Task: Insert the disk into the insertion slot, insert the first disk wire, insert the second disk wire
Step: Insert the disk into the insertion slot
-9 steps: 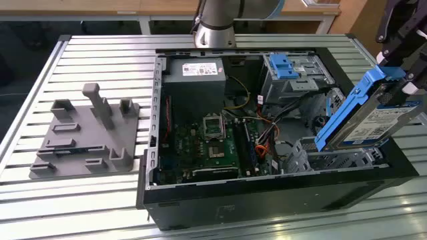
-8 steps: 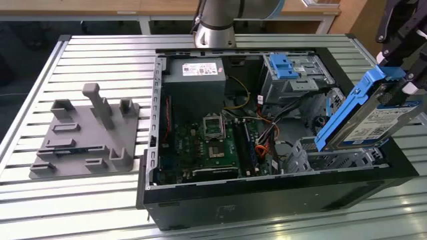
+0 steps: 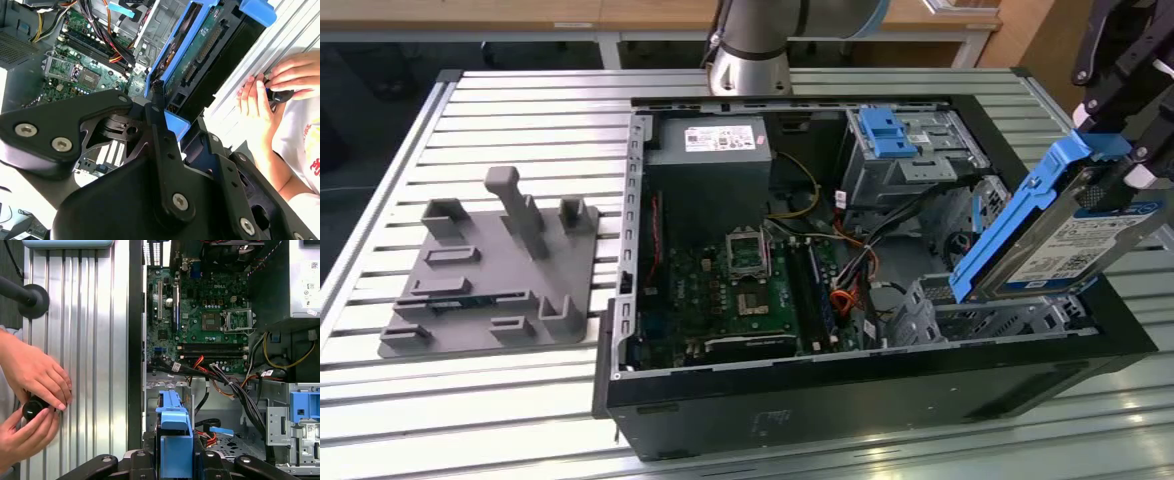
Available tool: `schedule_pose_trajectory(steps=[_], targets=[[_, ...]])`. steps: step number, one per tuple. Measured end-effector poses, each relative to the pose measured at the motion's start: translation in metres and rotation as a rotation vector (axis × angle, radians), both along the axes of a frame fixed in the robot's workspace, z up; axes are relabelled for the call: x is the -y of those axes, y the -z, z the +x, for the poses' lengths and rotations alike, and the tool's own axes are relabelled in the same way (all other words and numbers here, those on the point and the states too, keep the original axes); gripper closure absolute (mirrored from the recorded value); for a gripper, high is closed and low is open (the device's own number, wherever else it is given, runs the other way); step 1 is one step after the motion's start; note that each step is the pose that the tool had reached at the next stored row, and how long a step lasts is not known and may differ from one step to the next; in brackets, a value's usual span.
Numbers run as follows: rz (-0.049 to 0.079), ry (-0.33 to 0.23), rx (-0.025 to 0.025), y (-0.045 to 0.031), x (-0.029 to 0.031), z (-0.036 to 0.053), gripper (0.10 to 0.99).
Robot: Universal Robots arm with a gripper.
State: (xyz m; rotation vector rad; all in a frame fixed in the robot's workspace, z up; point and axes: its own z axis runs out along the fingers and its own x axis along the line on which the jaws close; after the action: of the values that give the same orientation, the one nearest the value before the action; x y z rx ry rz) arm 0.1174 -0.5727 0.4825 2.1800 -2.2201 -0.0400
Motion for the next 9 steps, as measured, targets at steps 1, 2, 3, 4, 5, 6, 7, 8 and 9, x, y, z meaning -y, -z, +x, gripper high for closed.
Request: schedule_pose_trajectory(steps=[1, 2, 3, 4, 5, 6, 7, 8, 9], targets=[[0.000, 0.000, 0.0000, 0.0000, 0.0000, 0.0000, 0.722], [0.000, 0.000, 0.0000, 0.0000, 0.0000, 0.0000, 0.722], [0.001, 0.000, 0.0000, -0.0002, 0.0000, 0.0000, 0.722], [0.003, 0.000, 0.0000, -0.0001, 0.0000, 0.0000, 0.722], [0.006, 0.000, 0.0000, 0.0000, 0.0000, 0.0000, 0.722], [0.009, 0.000, 0.0000, 0.0001, 0.0000, 0.0000, 0.722], [0.013, 0.000, 0.0000, 0.0000, 0.0000, 0.0000, 0.722], [0.017, -0.001, 0.0000, 0.0000, 0.0000, 0.0000, 0.722], [0.021, -0.001, 0.0000, 0.0000, 0.0000, 0.0000, 0.722]])
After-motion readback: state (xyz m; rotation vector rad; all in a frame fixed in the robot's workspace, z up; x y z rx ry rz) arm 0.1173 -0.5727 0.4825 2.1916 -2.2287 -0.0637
